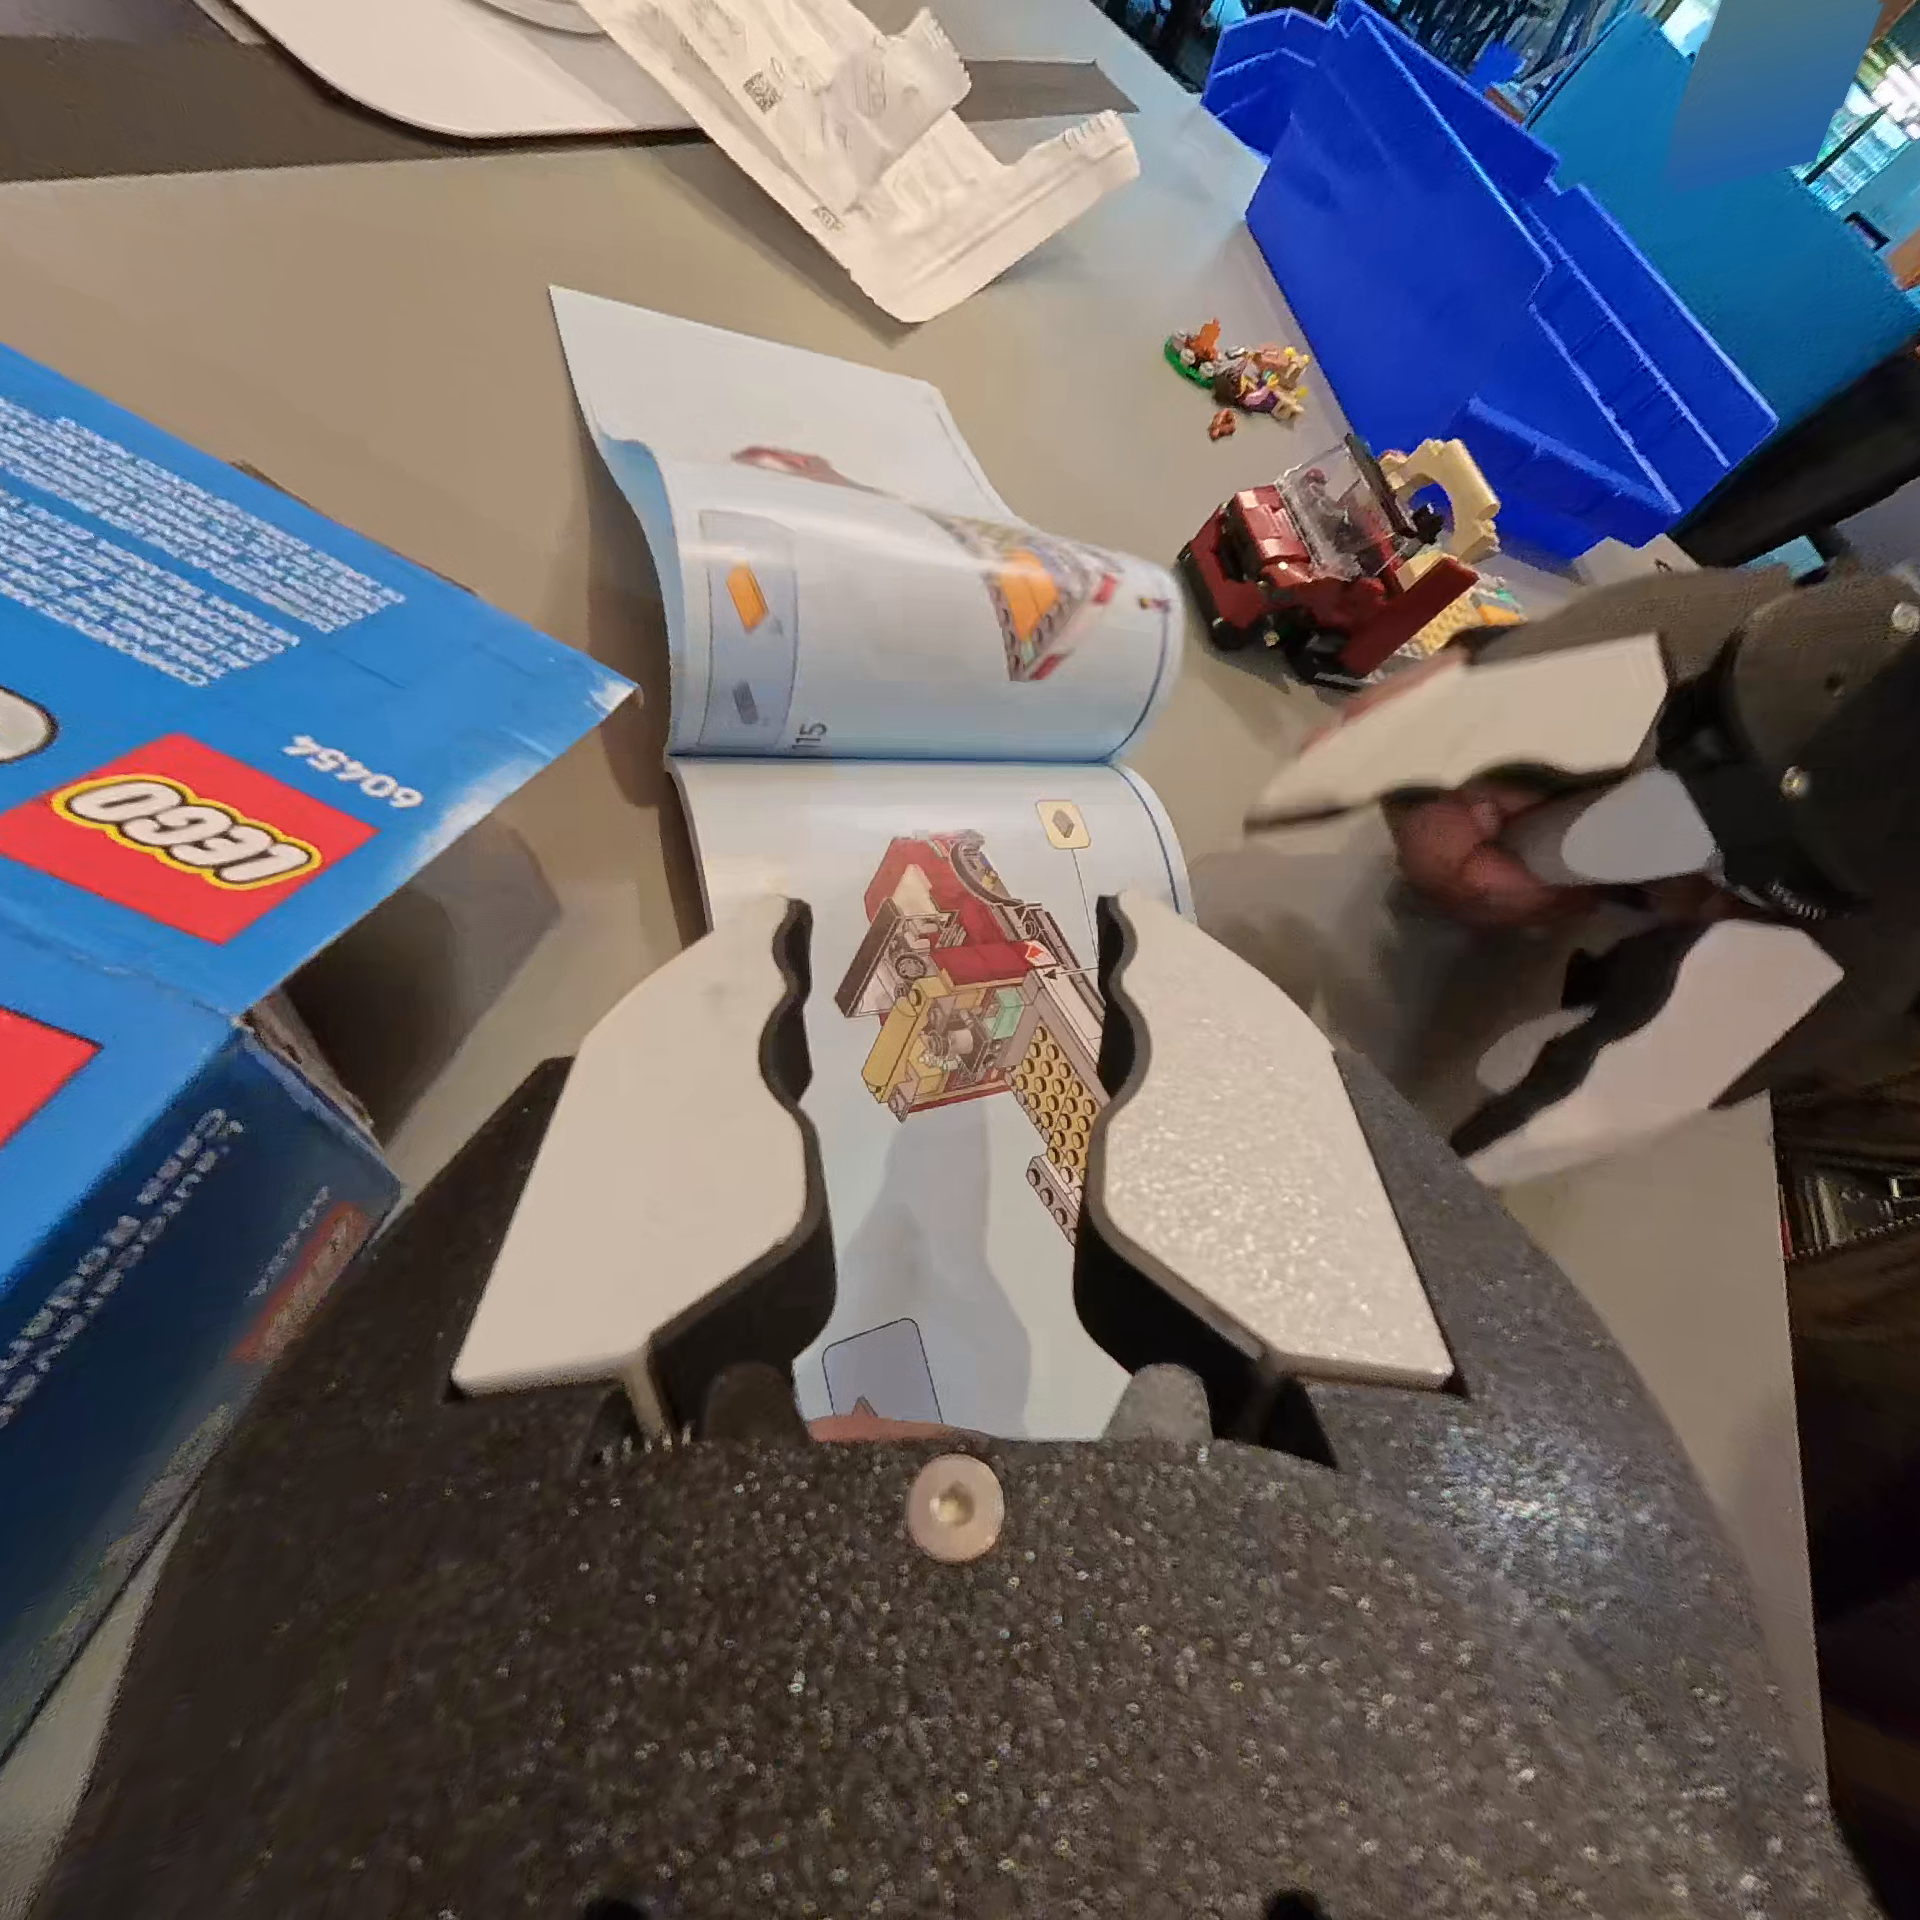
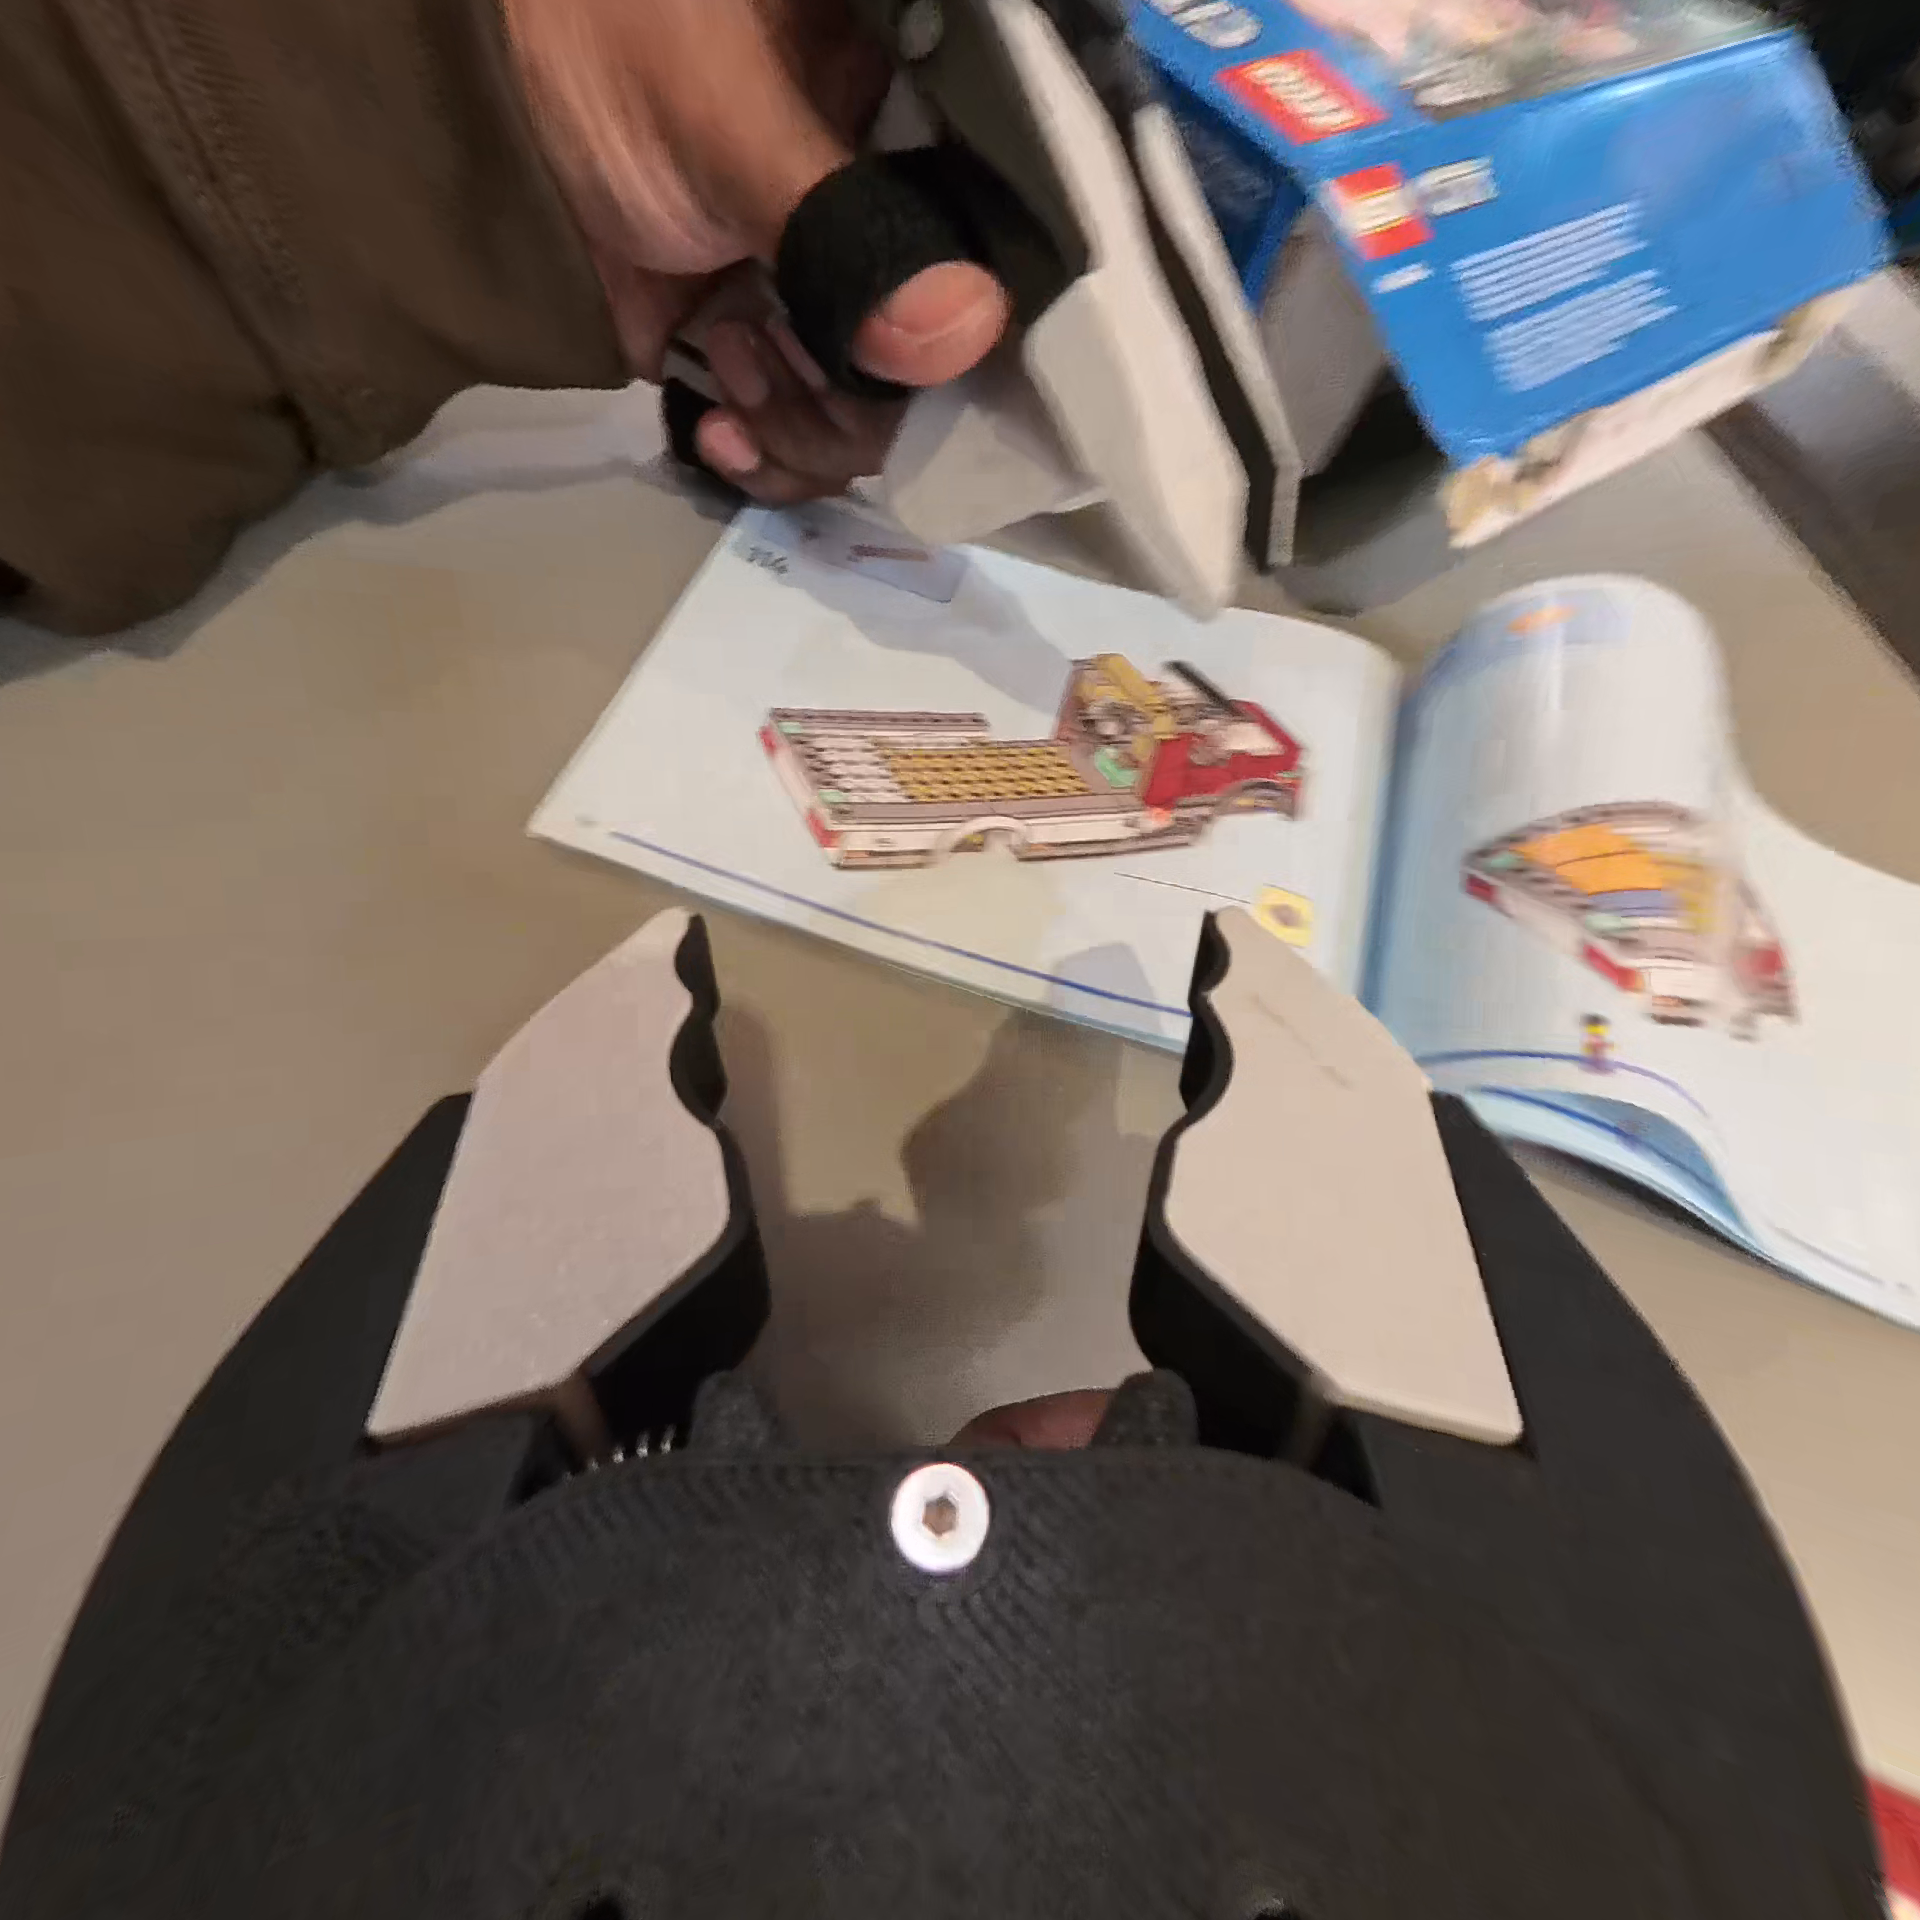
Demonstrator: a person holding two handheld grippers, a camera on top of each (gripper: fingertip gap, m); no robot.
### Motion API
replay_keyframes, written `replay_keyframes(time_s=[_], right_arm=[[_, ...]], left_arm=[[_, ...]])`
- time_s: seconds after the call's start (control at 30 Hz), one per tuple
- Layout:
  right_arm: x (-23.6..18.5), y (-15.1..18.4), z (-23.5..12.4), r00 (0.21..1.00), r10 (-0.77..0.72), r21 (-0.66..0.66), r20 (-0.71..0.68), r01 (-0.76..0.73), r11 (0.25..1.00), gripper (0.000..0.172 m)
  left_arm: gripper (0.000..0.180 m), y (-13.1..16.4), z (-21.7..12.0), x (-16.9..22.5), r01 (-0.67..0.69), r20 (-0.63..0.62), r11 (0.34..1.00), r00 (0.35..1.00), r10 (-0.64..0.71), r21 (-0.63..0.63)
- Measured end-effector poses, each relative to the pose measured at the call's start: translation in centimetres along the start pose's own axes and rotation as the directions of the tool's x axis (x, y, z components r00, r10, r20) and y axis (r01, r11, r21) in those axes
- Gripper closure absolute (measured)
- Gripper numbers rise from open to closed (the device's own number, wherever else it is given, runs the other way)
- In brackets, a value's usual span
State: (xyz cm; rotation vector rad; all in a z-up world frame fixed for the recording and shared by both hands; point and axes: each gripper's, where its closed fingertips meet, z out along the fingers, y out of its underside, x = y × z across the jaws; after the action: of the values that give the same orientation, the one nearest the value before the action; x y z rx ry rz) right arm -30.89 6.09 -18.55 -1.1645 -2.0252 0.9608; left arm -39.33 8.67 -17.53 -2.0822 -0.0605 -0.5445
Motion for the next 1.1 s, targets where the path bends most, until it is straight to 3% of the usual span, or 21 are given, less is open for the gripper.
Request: replay_keyframes(time_s=[0.1,0.23,0.37,0.5,0.67,1.1], right_arm=[[3.4,-0.1,-1.9,0.985,0.086,0.067,-0.149,-0.077,0.995,0.082],[7.4,0.5,-3.1,0.945,0.226,0.119,-0.238,-0.203,0.972,0.076],[10.7,0.2,-2.4,0.916,0.309,0.144,-0.254,-0.28,0.949,0.068],[12.1,0.8,-0.5,0.897,0.387,0.078,-0.213,-0.379,0.922,0.063],[10.8,2.4,1.0,0.9,0.414,-0.057,-0.139,-0.424,0.904,0.07],[3.0,0.2,1.3,0.992,0.13,-0.079,-0.004,-0.13,0.988,0.079]], left_arm=[[0.127,0.0,-0.1,0.1,-0.014,0.018,1.0,1.0,0.014,0.003],[0.127,-0.3,-0.2,0.1,-0.023,0.045,1.0,0.999,0.022,0.004],[0.127,-0.9,-0.5,0.5,-0.04,0.059,0.999,0.997,0.039,0.026],[0.127,-1.4,-0.8,0.5,-0.046,0.075,0.998,0.996,0.042,0.045],[0.127,-1.6,-1.7,-0.2,-0.028,0.1,0.997,0.995,0.02,0.074],[0.125,-1.3,-2.0,-1.4,-0.015,0.075,0.998,0.997,0.009,0.068]])
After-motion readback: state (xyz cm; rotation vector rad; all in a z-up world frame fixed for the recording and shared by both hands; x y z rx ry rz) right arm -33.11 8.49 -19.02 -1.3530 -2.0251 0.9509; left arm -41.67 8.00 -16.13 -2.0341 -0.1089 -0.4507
